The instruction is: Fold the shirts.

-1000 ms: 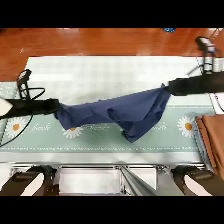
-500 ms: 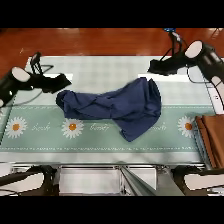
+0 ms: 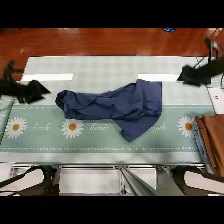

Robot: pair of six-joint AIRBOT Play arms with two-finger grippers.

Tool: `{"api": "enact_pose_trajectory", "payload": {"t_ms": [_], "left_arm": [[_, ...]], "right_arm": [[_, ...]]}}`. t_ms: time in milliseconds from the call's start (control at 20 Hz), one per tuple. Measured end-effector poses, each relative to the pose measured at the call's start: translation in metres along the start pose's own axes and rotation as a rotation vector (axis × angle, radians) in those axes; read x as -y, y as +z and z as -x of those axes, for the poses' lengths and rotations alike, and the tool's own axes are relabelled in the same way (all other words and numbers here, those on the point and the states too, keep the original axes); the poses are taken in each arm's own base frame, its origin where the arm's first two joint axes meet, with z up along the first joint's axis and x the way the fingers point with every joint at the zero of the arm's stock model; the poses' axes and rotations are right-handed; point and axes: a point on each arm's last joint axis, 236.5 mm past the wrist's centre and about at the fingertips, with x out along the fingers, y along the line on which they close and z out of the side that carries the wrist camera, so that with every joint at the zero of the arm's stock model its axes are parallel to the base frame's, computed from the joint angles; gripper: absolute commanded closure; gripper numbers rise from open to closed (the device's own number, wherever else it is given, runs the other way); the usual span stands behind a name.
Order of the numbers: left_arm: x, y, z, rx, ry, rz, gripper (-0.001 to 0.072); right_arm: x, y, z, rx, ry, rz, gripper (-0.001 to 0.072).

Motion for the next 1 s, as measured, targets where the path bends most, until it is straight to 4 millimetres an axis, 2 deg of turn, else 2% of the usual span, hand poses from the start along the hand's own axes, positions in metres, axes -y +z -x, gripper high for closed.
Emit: {"api": "enact_pose_trajectory", "payload": {"t_ms": [100,200,250,350,500,550,600,650,800,1000], "left_arm": [[0.002,-0.033,-0.02,-0.055,-0.1,0.035,0.0201],[0.008,-0.054,-0.035,-0.08,-0.18,0.055,0.0201],[0.009,-0.057,-0.042,-0.075,-0.199,0.06,0.0201],[0.011,-0.066,-0.053,-0.088,-0.225,0.049,0.0201],[0.015,-0.076,-0.074,-0.109,-0.227,0.022,0.0211],[0.019,-0.08,-0.081,-0.122,-0.228,0.013,0.036],[0.021,-0.084,-0.089,-0.135,-0.221,-0.002,0.0617],[0.024,-0.088,-0.095,-0.149,-0.217,-0.018,0.0687],[0.033,-0.088,-0.102,-0.158,-0.22,-0.068,0.0687],[0.048,-0.076,-0.093,-0.152,-0.254,-0.128,0.0687]], "right_arm": [[0.003,-0.038,-0.013,-0.019,0.035,-0.04,0.0306],[0.005,-0.068,-0.022,-0.031,0.056,-0.068,0.0306],[0.006,-0.08,-0.025,-0.037,0.063,-0.079,0.0306],[0.006,-0.096,-0.029,-0.045,0.074,-0.091,0.0306],[0.002,-0.108,-0.032,-0.05,0.099,-0.106,0.0306],[-0.001,-0.109,-0.033,-0.047,0.111,-0.111,0.0306],[-0.003,-0.111,-0.033,-0.05,0.121,-0.112,0.0306],[-0.006,-0.112,-0.034,-0.05,0.127,-0.11,0.0306],[-0.011,-0.116,-0.036,-0.061,0.135,-0.096,0.0306],[-0.009,-0.122,-0.045,-0.099,0.127,-0.122,0.0306]]}}
